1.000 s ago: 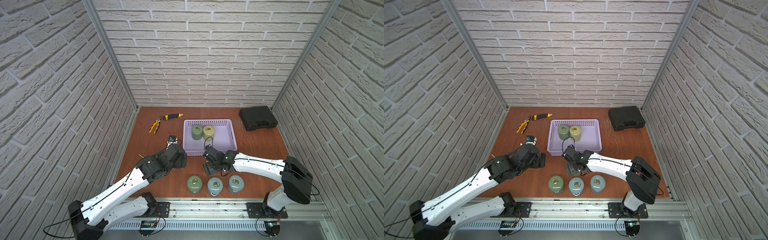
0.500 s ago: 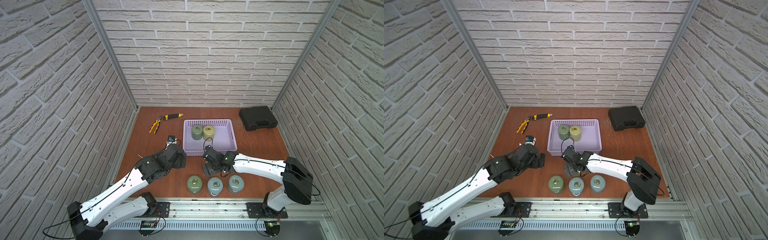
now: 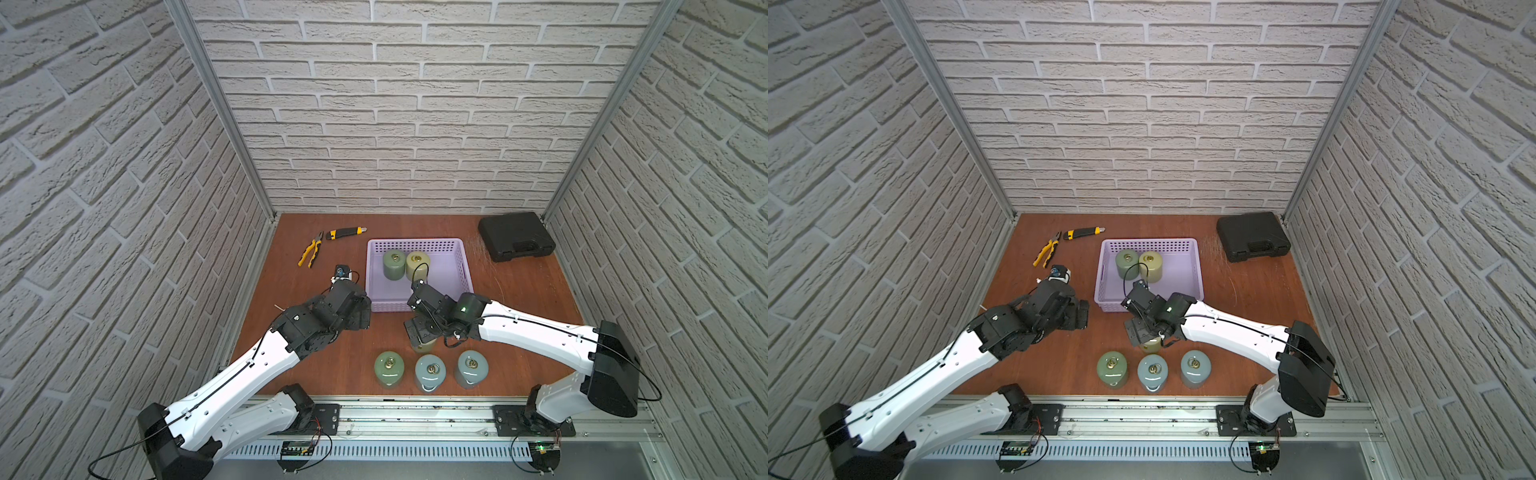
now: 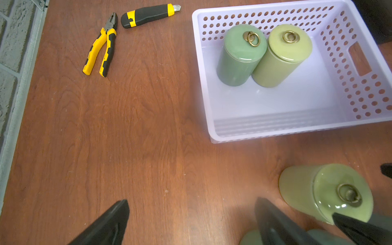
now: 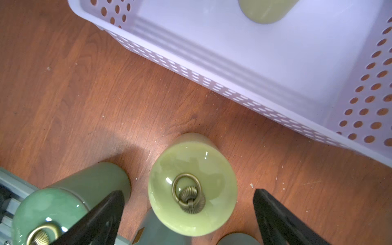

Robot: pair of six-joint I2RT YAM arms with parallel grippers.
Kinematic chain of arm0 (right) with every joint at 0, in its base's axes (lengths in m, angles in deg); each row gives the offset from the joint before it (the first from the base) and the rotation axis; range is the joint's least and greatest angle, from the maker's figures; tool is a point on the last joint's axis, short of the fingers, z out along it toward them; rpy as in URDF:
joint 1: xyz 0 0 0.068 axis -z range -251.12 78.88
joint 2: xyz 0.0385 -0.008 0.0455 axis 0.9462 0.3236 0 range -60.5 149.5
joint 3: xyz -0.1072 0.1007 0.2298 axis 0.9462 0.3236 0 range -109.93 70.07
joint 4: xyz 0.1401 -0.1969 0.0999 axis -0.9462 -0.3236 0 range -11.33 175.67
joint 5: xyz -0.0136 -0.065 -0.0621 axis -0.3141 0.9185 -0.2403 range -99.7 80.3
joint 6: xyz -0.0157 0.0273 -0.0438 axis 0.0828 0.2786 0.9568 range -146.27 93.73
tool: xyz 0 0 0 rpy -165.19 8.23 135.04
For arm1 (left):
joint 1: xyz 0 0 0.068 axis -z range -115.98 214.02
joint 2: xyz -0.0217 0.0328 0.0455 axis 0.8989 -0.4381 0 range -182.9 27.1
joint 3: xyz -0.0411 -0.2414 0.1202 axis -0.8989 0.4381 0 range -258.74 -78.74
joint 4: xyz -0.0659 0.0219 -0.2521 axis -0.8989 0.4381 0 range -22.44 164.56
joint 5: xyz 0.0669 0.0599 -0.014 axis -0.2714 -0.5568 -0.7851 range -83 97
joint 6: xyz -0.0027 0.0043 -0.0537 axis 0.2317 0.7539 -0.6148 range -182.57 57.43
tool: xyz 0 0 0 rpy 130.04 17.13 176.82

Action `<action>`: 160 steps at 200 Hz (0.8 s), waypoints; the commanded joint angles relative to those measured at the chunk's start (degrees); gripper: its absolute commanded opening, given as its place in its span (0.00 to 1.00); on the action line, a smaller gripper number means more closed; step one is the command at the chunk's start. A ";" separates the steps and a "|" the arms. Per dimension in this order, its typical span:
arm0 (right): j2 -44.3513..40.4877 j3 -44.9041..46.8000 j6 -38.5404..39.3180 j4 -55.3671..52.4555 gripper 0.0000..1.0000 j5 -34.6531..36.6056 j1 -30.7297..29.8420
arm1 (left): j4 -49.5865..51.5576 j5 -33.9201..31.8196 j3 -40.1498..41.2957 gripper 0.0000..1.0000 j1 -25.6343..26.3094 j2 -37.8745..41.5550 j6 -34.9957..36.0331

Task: Take the tea canister out of the basket
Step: Place the tea canister at the center of the board, then pick up the tea canister from the basket.

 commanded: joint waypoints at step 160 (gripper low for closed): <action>-14.32 -1.28 6.99 -8.55 1.00 -2.30 8.42 | 1.94 27.09 -28.04 0.98 -12.54 -31.54 28.14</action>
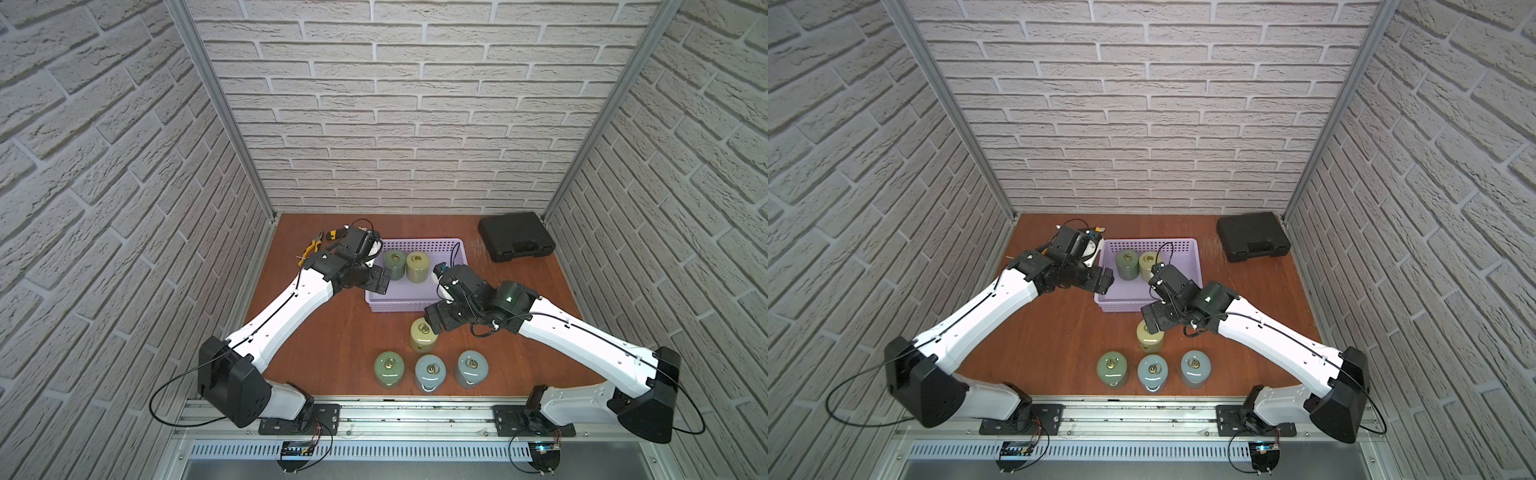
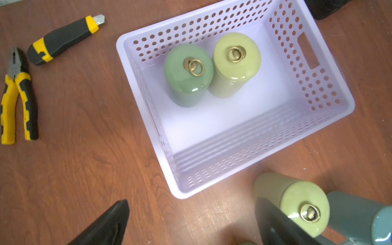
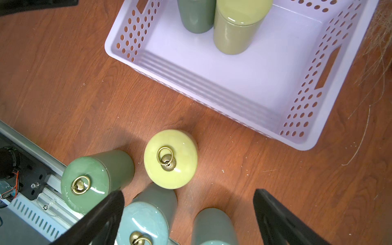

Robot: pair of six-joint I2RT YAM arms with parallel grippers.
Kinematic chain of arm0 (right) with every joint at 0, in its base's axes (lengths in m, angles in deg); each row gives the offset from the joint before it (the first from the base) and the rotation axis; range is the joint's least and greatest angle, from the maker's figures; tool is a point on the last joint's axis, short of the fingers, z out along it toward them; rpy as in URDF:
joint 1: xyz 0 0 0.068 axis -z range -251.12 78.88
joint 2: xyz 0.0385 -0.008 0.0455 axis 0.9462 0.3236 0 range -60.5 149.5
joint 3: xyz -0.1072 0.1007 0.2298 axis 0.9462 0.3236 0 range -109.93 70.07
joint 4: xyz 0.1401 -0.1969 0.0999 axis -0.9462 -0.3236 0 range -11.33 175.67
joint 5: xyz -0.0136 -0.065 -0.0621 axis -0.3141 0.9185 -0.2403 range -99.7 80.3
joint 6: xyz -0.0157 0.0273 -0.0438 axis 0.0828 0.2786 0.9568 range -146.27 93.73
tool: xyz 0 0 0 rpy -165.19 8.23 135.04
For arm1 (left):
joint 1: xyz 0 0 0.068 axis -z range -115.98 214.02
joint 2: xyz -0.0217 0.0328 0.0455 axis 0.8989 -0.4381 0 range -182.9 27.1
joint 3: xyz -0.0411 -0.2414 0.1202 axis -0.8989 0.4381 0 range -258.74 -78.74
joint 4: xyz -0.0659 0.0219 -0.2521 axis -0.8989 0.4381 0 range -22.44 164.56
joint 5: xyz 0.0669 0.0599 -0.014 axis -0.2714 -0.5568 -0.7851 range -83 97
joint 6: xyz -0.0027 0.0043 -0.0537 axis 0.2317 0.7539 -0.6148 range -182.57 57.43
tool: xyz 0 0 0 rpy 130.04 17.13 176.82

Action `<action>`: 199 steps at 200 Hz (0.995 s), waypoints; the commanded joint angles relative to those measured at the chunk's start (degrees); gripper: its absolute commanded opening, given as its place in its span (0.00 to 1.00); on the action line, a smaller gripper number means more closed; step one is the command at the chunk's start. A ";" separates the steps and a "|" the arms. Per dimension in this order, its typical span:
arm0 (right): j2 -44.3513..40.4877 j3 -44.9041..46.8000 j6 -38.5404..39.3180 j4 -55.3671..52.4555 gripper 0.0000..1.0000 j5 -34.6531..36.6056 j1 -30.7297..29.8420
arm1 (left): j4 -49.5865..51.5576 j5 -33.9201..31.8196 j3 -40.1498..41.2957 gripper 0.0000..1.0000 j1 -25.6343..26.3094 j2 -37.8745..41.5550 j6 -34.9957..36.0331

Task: Take the tea canister out of the basket
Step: Pick up the tea canister from the basket.

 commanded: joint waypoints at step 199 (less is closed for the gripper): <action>-10.83 7.64 1.99 2.44 1.00 11.15 1.99 | 11.72 -3.69 -31.61 0.98 -1.01 -33.88 17.18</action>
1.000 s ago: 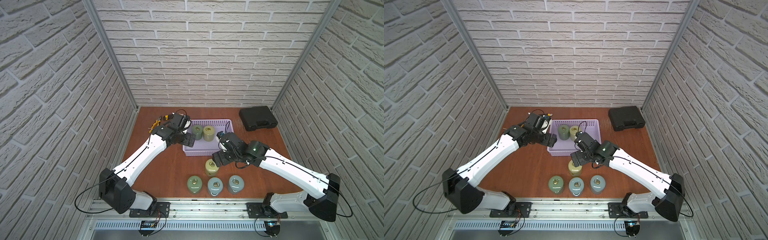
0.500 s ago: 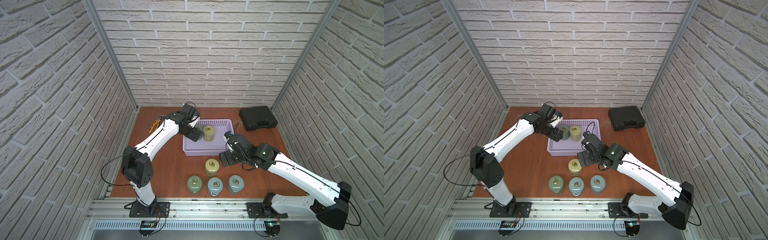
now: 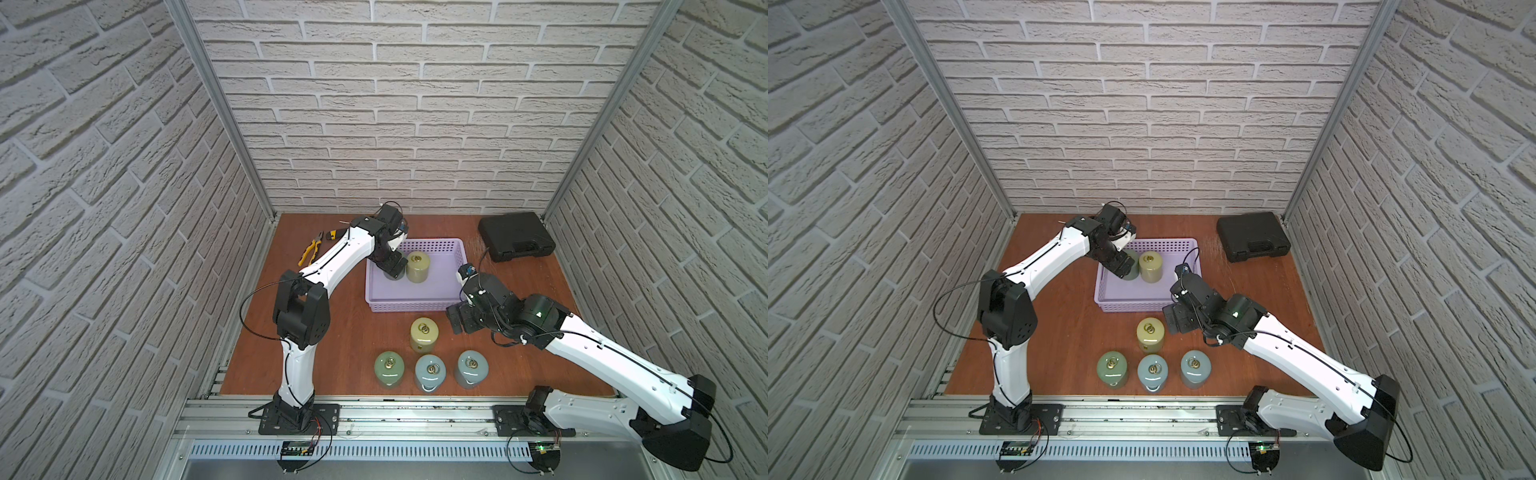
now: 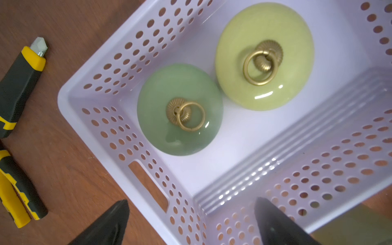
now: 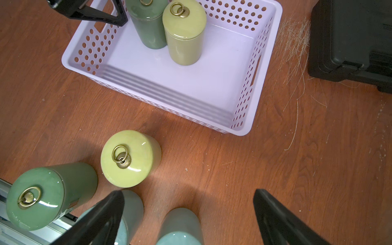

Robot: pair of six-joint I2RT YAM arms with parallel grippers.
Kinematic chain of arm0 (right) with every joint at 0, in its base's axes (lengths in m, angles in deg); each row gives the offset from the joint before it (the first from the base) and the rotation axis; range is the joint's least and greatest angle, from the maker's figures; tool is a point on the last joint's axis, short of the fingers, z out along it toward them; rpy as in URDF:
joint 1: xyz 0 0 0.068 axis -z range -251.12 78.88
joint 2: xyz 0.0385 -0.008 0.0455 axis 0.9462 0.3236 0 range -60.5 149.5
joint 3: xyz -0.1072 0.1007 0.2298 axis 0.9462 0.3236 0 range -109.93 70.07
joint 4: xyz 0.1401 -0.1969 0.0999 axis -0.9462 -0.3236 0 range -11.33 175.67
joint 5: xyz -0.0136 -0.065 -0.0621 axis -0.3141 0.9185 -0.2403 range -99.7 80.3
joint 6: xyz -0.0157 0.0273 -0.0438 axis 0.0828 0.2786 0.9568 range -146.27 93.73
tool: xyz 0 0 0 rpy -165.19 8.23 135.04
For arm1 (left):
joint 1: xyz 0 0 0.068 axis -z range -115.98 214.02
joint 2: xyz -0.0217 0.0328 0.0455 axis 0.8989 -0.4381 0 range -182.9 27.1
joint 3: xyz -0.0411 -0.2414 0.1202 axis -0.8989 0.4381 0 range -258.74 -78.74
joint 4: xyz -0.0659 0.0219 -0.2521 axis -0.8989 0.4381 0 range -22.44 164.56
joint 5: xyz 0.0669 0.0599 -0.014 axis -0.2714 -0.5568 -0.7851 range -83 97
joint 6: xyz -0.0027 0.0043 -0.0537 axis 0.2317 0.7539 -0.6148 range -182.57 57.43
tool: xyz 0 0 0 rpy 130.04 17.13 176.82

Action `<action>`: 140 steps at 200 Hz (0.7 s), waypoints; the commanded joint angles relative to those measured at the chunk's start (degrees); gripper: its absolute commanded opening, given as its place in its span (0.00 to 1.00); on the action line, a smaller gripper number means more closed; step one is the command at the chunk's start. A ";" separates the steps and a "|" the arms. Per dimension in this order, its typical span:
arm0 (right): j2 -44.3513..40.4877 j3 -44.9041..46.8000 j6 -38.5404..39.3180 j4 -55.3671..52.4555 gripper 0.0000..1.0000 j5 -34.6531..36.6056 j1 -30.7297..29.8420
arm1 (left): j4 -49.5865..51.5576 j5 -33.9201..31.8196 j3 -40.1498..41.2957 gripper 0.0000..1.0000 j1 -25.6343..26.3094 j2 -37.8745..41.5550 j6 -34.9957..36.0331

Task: Take the tea canister out of the basket
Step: Pick up the tea canister from the basket.

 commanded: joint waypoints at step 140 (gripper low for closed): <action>-0.32 0.51 0.02 0.72 1.00 2.35 0.50 | 0.11 0.68 -10.60 0.98 -1.27 -11.43 -0.99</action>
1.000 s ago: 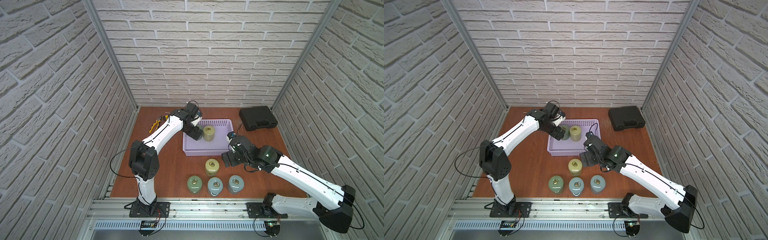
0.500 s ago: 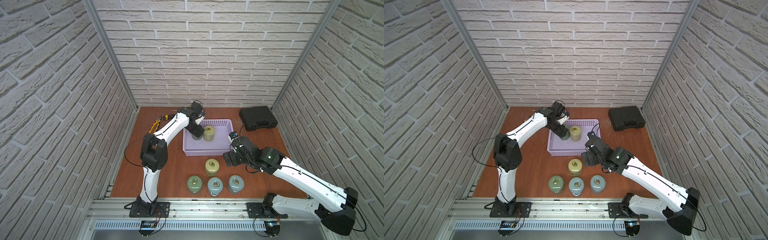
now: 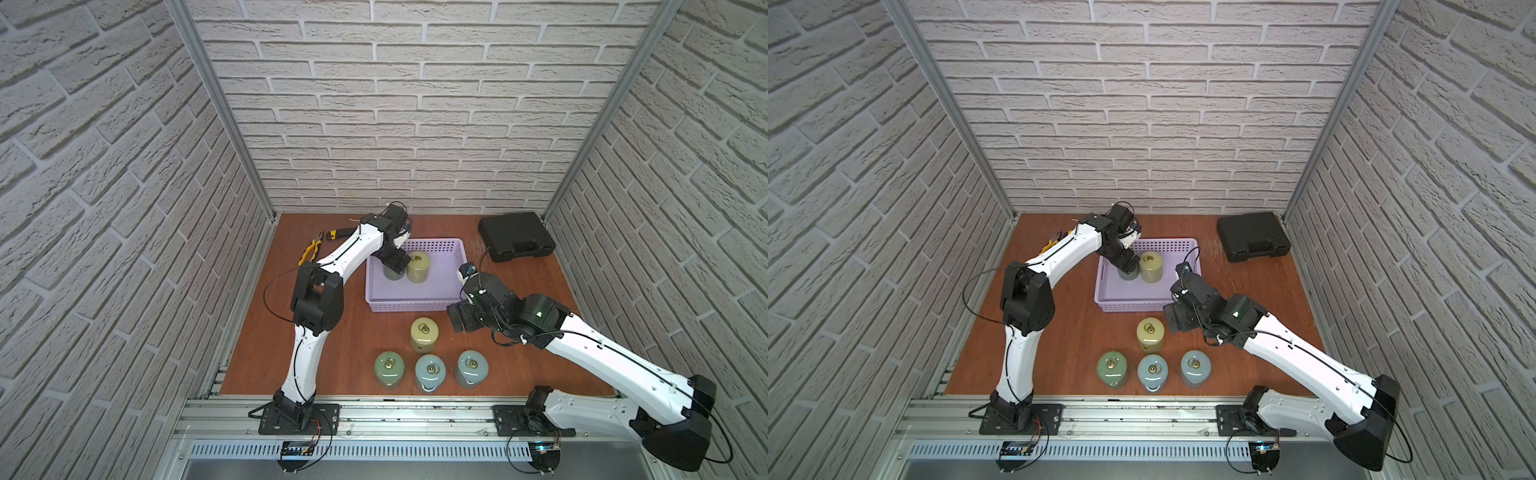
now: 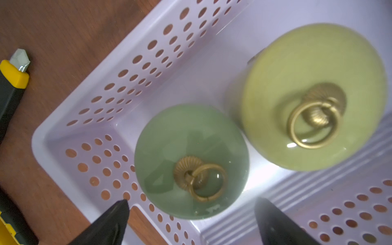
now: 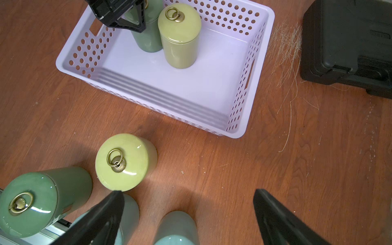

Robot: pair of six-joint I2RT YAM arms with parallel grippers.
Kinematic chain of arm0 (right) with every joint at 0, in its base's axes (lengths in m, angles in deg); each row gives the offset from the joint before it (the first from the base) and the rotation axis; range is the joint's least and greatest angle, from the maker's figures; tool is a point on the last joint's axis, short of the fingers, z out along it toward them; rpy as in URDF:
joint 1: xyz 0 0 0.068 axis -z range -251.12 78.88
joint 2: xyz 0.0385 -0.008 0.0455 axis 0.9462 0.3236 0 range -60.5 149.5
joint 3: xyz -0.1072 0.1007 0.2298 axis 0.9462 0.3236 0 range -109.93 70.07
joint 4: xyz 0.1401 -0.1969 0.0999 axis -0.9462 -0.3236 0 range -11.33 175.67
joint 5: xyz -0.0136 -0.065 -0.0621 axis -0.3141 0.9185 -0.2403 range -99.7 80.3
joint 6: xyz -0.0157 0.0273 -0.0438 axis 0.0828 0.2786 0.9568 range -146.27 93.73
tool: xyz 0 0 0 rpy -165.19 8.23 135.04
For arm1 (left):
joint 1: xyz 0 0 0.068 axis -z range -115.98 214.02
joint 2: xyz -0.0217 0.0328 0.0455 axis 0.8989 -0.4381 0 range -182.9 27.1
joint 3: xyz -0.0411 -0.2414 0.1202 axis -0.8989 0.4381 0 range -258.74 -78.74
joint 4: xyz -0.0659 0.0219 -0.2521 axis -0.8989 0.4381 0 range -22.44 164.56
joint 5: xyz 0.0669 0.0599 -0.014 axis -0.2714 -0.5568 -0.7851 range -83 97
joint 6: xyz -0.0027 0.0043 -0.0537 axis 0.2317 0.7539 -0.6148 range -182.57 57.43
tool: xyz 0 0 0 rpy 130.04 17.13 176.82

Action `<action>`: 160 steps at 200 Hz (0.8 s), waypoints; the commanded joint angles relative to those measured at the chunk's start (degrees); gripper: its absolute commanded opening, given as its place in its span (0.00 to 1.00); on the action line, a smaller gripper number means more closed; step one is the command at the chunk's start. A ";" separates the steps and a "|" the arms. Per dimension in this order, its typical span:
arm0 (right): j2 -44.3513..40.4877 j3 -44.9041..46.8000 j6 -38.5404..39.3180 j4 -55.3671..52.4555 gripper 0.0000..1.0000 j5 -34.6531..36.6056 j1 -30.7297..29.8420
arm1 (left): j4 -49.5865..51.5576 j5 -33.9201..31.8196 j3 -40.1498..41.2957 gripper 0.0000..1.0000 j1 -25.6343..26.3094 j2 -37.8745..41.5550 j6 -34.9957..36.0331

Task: Take the tea canister out of the basket
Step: Pick up the tea canister from the basket.

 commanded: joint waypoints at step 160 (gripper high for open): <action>0.64 0.33 0.08 0.29 1.00 1.21 0.96 | -1.25 4.84 -6.49 0.98 -1.41 -7.20 -2.53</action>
